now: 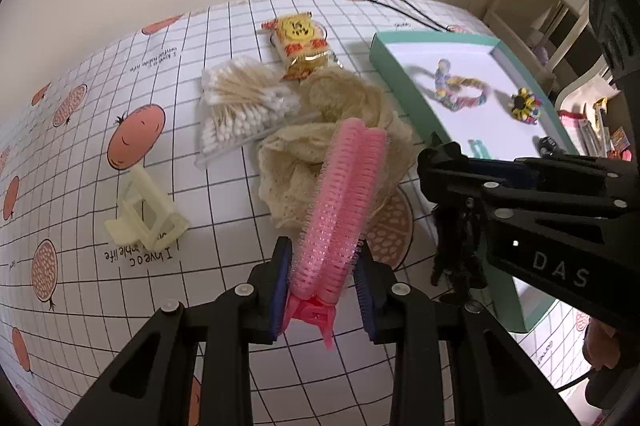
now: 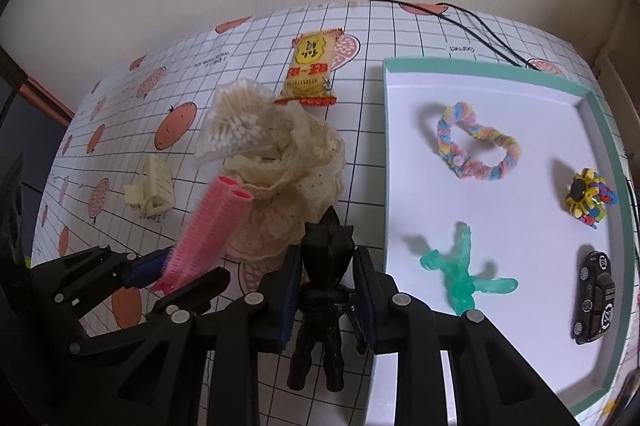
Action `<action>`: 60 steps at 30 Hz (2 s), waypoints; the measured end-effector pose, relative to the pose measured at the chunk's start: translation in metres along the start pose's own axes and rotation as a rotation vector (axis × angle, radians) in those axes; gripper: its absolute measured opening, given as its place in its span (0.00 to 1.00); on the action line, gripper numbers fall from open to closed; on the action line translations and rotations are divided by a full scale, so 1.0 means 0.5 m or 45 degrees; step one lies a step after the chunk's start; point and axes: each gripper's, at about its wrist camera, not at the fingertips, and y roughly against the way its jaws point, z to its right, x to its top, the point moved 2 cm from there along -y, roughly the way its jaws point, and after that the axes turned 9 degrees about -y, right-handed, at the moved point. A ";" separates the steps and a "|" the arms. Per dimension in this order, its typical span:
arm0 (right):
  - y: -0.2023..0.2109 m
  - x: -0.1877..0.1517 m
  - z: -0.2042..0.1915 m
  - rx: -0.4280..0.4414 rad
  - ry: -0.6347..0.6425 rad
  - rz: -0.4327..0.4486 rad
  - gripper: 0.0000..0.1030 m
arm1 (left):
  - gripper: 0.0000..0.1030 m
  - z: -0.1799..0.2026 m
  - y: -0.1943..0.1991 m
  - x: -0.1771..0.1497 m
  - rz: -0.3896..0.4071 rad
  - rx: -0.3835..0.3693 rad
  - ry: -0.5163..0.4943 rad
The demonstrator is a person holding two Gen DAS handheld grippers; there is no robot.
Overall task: Organize objects
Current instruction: 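Carry the pink roller with left gripper while right gripper carries the black figure over the tray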
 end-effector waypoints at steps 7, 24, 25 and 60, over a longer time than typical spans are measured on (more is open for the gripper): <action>0.029 0.014 -0.010 0.015 -0.007 0.054 0.27 | 0.31 -0.010 0.030 0.018 0.054 0.018 0.024; 0.139 0.030 0.009 0.029 -0.042 0.191 0.27 | 0.31 0.019 0.098 0.049 0.120 0.069 0.018; 0.147 0.030 0.011 0.029 -0.044 0.201 0.27 | 0.31 0.022 0.102 0.051 0.124 0.070 0.015; 0.300 -0.002 0.269 -0.157 -0.236 0.270 0.27 | 0.31 0.263 0.102 0.134 0.166 -0.024 -0.076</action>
